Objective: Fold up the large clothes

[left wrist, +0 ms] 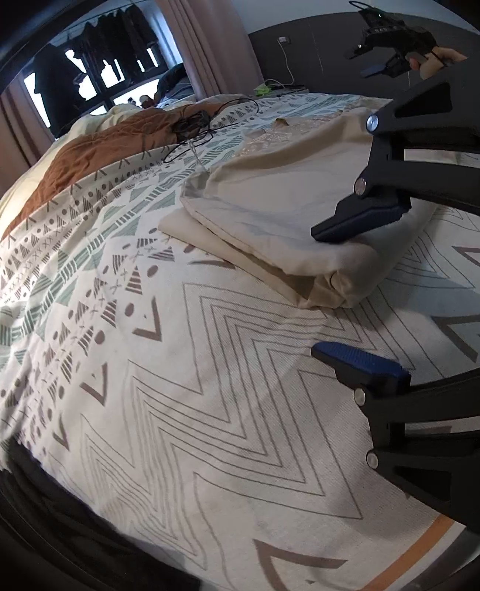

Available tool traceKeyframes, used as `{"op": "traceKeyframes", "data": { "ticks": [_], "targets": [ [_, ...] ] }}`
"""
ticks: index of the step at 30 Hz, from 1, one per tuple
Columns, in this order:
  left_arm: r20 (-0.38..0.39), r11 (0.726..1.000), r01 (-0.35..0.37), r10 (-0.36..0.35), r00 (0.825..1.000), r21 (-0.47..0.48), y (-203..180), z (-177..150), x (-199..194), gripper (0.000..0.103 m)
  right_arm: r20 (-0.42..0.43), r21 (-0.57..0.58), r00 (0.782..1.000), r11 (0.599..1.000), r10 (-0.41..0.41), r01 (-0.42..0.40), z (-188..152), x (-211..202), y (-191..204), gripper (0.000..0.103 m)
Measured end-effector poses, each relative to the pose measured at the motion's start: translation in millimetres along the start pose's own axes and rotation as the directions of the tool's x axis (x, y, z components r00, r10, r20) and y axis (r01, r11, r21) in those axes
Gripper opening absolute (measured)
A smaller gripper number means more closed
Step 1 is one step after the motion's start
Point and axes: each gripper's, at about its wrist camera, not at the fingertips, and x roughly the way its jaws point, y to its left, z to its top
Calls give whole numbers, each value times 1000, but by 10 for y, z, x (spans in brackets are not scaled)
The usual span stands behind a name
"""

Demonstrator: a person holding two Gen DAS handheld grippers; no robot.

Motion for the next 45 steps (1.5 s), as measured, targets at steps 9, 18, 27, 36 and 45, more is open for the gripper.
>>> {"op": "traceKeyframes", "data": {
  "ticks": [9,18,27,36,45],
  "targets": [
    [17,1000,-9,9,1000,18,83,-175,-17,28,-103,-64,987,991,-123,117,-98,557,102,64],
    [7,1000,9,-9,1000,-15,124,-171,-15,27,-184,-112,950,966,-251,234,-86,1033,154,63],
    [12,998,25,-24,1000,-53,167,-165,-14,27,-131,-121,963,968,-235,219,11,1038,170,3],
    [8,999,10,-10,1000,-38,154,-179,-19,27,-103,-74,979,982,-179,171,289,1067,93,3],
    [10,998,16,-15,1000,-62,159,-177,-3,27,-193,106,981,994,14,7,418,1060,-180,9]
  ]
}}
